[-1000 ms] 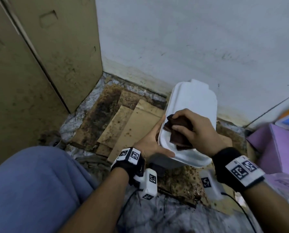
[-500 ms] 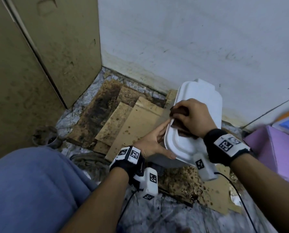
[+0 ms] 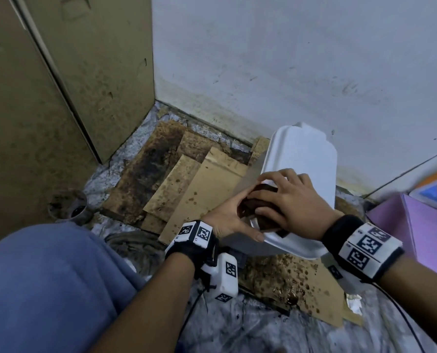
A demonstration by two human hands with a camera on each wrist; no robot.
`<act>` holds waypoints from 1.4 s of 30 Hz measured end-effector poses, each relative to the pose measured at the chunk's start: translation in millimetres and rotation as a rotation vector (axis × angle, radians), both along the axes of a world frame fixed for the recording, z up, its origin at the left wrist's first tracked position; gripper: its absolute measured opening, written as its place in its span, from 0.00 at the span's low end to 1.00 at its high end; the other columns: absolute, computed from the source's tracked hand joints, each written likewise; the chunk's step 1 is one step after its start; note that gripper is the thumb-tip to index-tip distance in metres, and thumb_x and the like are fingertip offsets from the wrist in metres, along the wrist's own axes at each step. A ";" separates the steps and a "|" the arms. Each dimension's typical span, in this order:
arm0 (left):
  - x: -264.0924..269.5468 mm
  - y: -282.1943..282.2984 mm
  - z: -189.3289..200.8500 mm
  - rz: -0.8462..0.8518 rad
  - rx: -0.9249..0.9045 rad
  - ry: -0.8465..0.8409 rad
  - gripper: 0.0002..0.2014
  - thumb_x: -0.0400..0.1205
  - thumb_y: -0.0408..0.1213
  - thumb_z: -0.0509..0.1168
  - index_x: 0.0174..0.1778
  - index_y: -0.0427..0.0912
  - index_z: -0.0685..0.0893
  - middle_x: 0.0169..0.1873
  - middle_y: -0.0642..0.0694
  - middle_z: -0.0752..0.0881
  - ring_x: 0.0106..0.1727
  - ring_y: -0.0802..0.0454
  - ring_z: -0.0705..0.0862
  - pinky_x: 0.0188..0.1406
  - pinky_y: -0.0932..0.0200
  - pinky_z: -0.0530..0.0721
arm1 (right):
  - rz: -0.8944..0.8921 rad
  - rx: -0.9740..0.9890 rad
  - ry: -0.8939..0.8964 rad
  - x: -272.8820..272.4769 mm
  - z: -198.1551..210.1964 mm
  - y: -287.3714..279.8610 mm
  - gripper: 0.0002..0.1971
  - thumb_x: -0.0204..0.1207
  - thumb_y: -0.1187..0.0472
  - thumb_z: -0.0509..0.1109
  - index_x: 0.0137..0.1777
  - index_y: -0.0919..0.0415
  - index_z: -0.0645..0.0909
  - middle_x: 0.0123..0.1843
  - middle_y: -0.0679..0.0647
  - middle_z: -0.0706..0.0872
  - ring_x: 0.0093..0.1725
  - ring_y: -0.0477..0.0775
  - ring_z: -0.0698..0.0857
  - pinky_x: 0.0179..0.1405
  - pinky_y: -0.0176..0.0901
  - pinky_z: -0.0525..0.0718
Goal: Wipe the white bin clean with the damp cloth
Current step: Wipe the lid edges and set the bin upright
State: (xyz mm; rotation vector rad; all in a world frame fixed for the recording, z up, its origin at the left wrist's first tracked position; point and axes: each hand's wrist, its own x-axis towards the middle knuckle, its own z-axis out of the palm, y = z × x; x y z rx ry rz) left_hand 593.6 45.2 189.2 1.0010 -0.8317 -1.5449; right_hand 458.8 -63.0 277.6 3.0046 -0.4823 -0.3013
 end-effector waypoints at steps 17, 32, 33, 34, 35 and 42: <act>1.3 -21.1 5.9 0.174 0.102 -0.127 0.49 0.66 0.29 0.83 0.81 0.52 0.67 0.66 0.49 0.82 0.68 0.55 0.82 0.68 0.49 0.82 | -0.421 0.285 -0.106 43.8 21.0 -40.7 0.16 0.63 0.57 0.79 0.52 0.50 0.85 0.50 0.52 0.72 0.52 0.56 0.76 0.49 0.43 0.73; -1.2 -48.2 3.2 0.264 0.167 -0.086 0.49 0.64 0.27 0.83 0.81 0.48 0.68 0.71 0.49 0.81 0.71 0.55 0.79 0.71 0.52 0.79 | -0.361 0.279 -0.073 58.4 15.8 -70.6 0.16 0.61 0.56 0.77 0.50 0.51 0.83 0.51 0.52 0.75 0.52 0.56 0.78 0.51 0.50 0.79; -1.1 -47.3 1.8 0.271 0.175 -0.081 0.50 0.64 0.27 0.83 0.81 0.47 0.68 0.71 0.49 0.81 0.71 0.55 0.79 0.72 0.50 0.79 | -0.353 0.279 -0.073 60.6 15.6 -71.7 0.16 0.61 0.57 0.77 0.50 0.52 0.83 0.51 0.52 0.75 0.51 0.56 0.78 0.50 0.48 0.78; -1.2 -46.6 0.7 0.280 0.186 -0.079 0.51 0.63 0.28 0.84 0.82 0.47 0.67 0.71 0.49 0.81 0.72 0.55 0.79 0.72 0.51 0.78 | -0.346 0.270 -0.072 62.6 14.7 -73.9 0.15 0.62 0.58 0.77 0.50 0.53 0.83 0.51 0.52 0.75 0.50 0.56 0.78 0.49 0.46 0.77; -1.4 -45.5 0.9 0.284 0.191 -0.079 0.52 0.63 0.28 0.84 0.82 0.46 0.66 0.72 0.49 0.80 0.72 0.55 0.78 0.72 0.53 0.78 | -0.341 0.259 -0.072 64.8 14.5 -76.6 0.15 0.63 0.59 0.76 0.51 0.53 0.83 0.51 0.52 0.74 0.50 0.56 0.78 0.47 0.45 0.75; -3.5 -41.3 -0.5 0.279 0.165 -0.109 0.46 0.66 0.29 0.82 0.79 0.50 0.68 0.71 0.54 0.79 0.71 0.59 0.78 0.69 0.60 0.77 | -0.330 0.139 -0.117 71.5 24.7 -104.6 0.12 0.72 0.67 0.67 0.54 0.58 0.80 0.53 0.59 0.77 0.52 0.65 0.80 0.44 0.44 0.72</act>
